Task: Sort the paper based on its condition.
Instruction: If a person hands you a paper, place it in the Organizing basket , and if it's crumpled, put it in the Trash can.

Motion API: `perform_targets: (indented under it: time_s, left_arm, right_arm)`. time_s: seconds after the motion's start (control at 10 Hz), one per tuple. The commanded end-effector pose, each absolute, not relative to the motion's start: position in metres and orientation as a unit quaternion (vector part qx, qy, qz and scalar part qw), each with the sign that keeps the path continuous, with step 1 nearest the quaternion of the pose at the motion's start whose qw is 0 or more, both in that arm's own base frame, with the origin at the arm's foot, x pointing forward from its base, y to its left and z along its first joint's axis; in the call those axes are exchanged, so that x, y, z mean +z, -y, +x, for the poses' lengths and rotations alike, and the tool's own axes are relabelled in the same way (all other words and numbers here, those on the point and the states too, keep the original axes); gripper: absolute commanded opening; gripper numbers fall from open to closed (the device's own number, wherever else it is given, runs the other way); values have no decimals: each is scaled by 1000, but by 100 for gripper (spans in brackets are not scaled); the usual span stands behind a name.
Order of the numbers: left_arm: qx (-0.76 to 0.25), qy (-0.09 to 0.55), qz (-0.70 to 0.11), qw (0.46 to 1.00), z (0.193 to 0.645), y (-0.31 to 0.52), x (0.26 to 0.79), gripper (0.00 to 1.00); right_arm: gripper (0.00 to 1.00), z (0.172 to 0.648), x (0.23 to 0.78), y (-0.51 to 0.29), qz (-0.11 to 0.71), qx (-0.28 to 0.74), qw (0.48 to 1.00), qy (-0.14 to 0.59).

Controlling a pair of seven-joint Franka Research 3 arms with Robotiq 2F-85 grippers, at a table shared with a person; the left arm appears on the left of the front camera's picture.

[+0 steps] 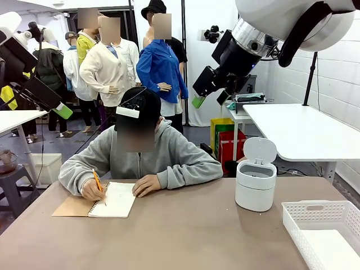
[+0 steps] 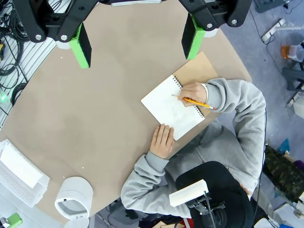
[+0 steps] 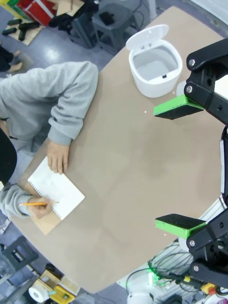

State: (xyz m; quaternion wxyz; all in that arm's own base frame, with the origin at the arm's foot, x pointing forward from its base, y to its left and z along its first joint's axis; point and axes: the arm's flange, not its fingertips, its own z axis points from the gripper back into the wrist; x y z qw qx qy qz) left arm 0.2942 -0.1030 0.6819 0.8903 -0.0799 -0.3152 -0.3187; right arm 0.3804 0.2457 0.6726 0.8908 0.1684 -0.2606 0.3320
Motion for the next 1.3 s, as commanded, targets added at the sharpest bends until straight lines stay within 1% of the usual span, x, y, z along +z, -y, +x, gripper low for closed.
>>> perform_targets:
  time_s: [0.0,0.4,0.5,1.2]
  left_arm:
    - [-319,315,-80,890,294,103,682,100]
    - [-319,315,-80,890,294,103,682,100]
    - [-319,315,-80,890,294,103,682,100]
    - [-319,315,-80,890,294,103,682,100]
  right_arm:
    - [100,376,668,-246,155,316,899,260]
    - [100,371,666,-250,148,321,901,253]
    - [100,378,670,-248,162,326,896,255]
    - [100,378,670,-248,162,326,896,255]
